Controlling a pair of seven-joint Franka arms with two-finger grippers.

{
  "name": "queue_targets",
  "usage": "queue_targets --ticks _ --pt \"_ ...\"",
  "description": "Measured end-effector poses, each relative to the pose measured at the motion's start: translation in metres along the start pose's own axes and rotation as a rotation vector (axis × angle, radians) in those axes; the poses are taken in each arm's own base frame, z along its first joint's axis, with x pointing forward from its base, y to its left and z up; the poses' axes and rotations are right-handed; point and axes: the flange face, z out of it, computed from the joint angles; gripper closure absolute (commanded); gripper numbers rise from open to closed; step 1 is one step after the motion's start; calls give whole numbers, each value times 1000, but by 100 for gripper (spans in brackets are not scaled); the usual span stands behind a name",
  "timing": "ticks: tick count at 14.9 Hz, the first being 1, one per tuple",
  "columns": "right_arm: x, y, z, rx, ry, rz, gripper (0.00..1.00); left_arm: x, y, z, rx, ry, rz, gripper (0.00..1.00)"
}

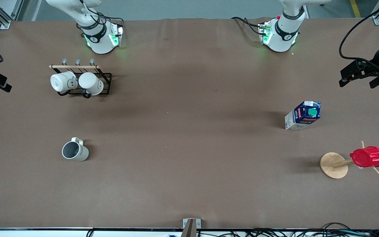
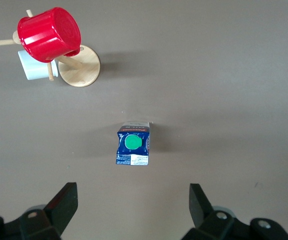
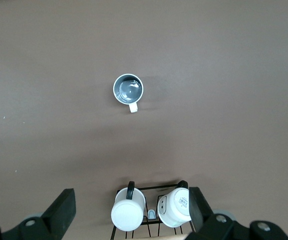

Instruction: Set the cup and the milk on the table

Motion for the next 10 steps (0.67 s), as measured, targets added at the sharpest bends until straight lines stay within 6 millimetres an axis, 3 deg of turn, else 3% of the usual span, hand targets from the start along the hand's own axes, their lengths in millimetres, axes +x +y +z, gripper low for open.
queue_targets --ticks 7,10 --pt "0 0 0 0 1 -1 0 0 1 0 0 0 1 1" --pt "12 -2 16 -2 4 -7 0 0 0 0 0 0 0 1"
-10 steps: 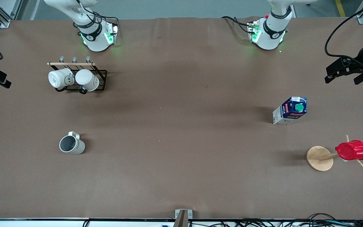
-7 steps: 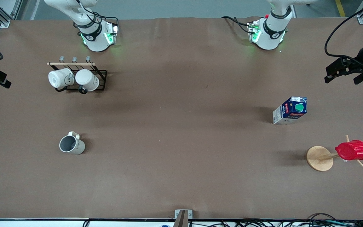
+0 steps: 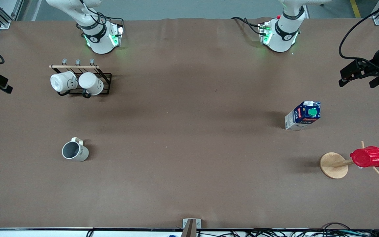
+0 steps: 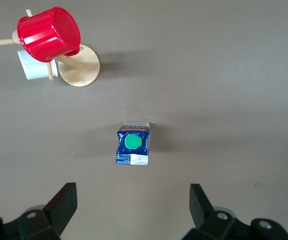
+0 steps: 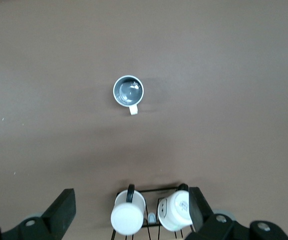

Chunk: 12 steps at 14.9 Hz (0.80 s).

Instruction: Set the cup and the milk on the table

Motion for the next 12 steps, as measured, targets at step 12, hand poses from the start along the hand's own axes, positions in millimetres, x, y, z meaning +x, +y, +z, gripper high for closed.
queue_targets --ticks 12 --pt "77 -2 292 -28 19 -94 0 13 -2 69 -2 -30 -5 0"
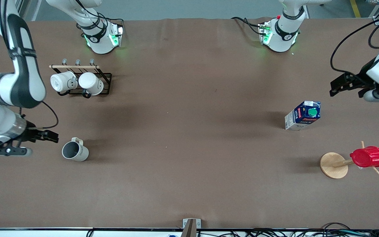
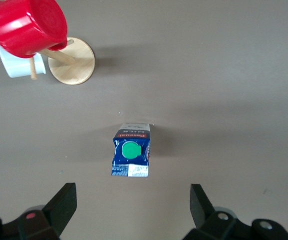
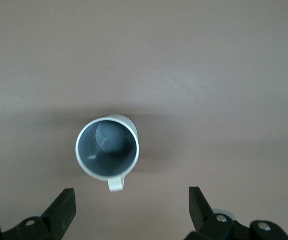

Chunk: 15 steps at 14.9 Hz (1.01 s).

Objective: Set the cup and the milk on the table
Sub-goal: 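Reach the right gripper to the white mug while the left gripper reaches the milk, then close the right gripper on the mug while the left gripper grasps the carton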

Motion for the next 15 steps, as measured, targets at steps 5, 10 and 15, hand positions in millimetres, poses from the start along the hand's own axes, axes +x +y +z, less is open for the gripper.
queue_targets --ticks 5,10,15 --pt "1 -14 60 3 36 -78 0 1 -3 65 0 0 -6 0" --pt "2 2 94 -6 56 -87 4 -3 -4 124 0 8 -7 0" --pt "0 -1 115 -2 42 -87 65 -1 -7 165 -1 -16 -8 0"
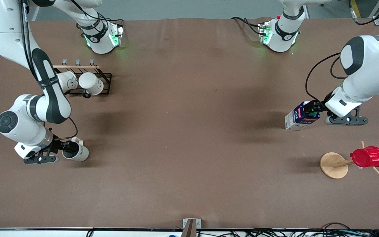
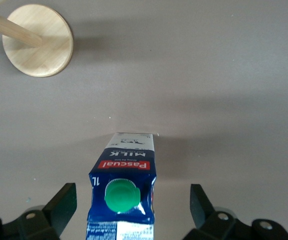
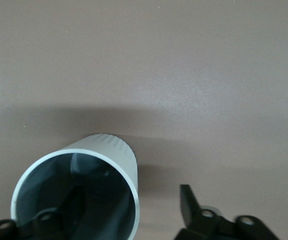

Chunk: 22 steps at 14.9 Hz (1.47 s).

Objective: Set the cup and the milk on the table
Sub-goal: 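Close the right gripper on the mug while the left gripper grasps the carton, then carry the white mug with the right gripper to the table middle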

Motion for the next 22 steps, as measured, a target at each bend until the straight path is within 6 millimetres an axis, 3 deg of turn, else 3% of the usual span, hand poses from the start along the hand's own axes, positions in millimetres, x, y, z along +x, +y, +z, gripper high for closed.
queue_targets --ticks 1,2,5,8,11,13,16,19,22 --pt "0 0 1 0 3 0 85 -1 -1 7 0 2 -1 0" --pt "0 -1 2 2 8 2 99 -3 -1 14 0 2 -2 0" --pt "-2 -3 5 34 13 39 100 -11 -5 34 17 -9 6 0" --pt "2 -3 -1 53 16 71 100 -15 -17 40 44 -18 6 0" --pt "12 -21 -30 81 -27 152 100 -17 -22 43 46 -25 2 0" --pt "18 -66 -69 96 -48 219 100 -19 -21 46 45 -29 3 0" --pt "13 -181 -119 108 -67 305 100 -19 -23 46 45 -24 -1 0" --pt "-4 -290 -138 98 -69 355 100 -19 -26 45 45 -22 -5 0" --pt "-31 -377 -141 81 -67 381 100 -19 -26 46 34 -23 -15 0"
